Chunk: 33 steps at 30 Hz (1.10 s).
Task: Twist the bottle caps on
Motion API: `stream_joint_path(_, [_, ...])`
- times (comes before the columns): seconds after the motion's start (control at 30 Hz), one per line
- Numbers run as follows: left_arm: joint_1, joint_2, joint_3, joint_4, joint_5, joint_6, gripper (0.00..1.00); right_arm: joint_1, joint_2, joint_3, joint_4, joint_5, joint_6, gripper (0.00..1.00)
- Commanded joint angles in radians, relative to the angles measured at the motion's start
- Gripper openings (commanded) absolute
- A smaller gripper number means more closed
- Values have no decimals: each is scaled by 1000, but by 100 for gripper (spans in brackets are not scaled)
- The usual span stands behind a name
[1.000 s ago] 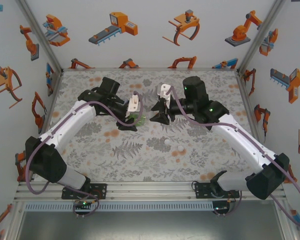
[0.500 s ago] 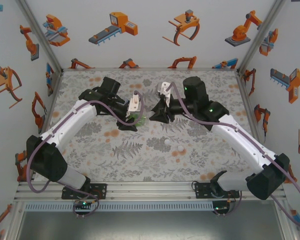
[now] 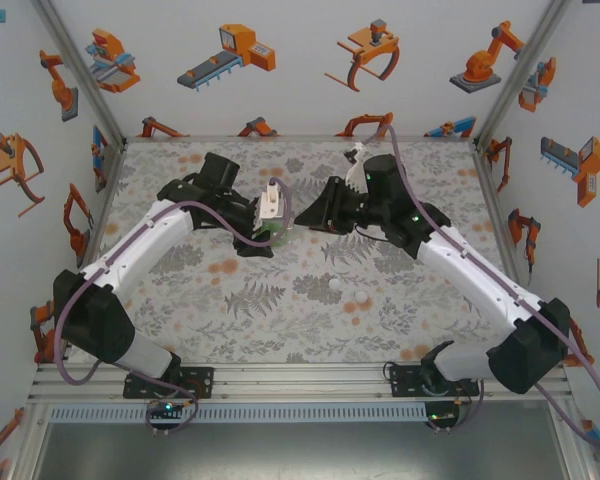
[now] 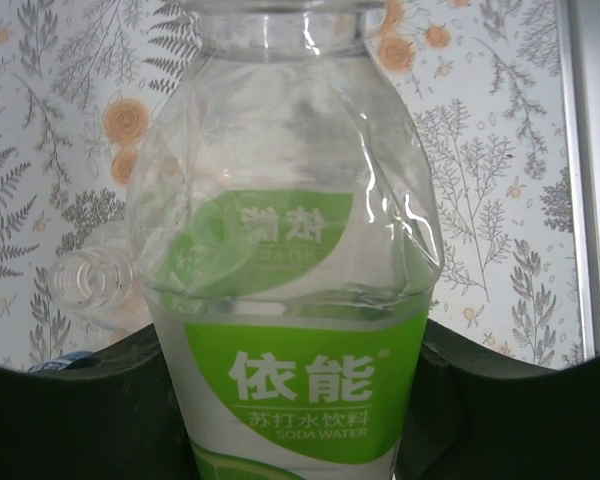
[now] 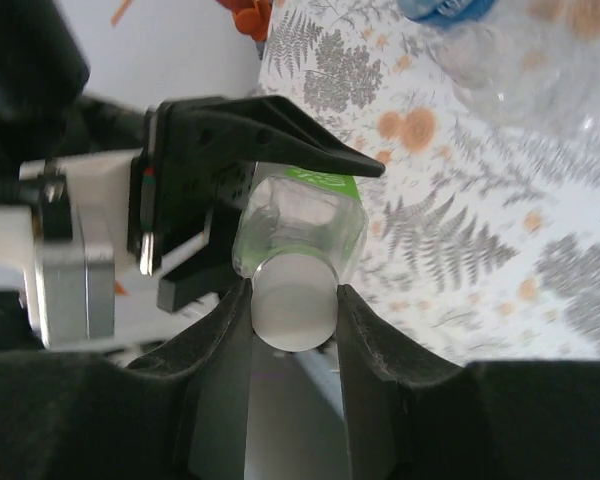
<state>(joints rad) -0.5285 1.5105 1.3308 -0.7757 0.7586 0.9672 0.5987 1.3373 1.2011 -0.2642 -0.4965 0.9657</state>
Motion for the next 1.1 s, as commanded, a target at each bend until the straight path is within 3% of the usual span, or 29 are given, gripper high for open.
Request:
stream_joint_path(0.0, [-8, -43, -12, 65, 39, -16, 0, -15, 34, -20, -24, 55, 284, 0])
stream_joint_path(0.1, [-8, -43, -13, 67, 42, -16, 0, -24, 33, 7, -38, 53, 222, 0])
stream_joint_path(0.23, [-8, -46, -13, 56, 45, -5, 0, -45, 18, 61, -69, 47, 24, 44])
stream_joint_path(0.27, [-8, -46, -12, 52, 48, -2, 0, -50, 7, 68, -66, 45, -45, 47])
stream_joint_path(0.4, [-9, -41, -7, 28, 56, 18, 0, -65, -40, 102, -63, -8, -355, 50])
stream_joint_path(0.57, [-9, -33, 9, -29, 124, 74, 0, -65, -120, 98, -84, -196, -882, 52])
stream_joint_path(0.67, [-11, -24, 19, -58, 157, 96, 0, -64, -156, 60, -50, -288, -1079, 52])
stream_joint_path(0.87, [-10, -16, 30, -86, 162, 116, 0, -47, -147, 35, -28, -402, -1279, 54])
stream_joint_path(1.07, [-13, -15, 31, -90, 163, 117, 0, 17, -89, 60, -113, -339, -1418, 55])
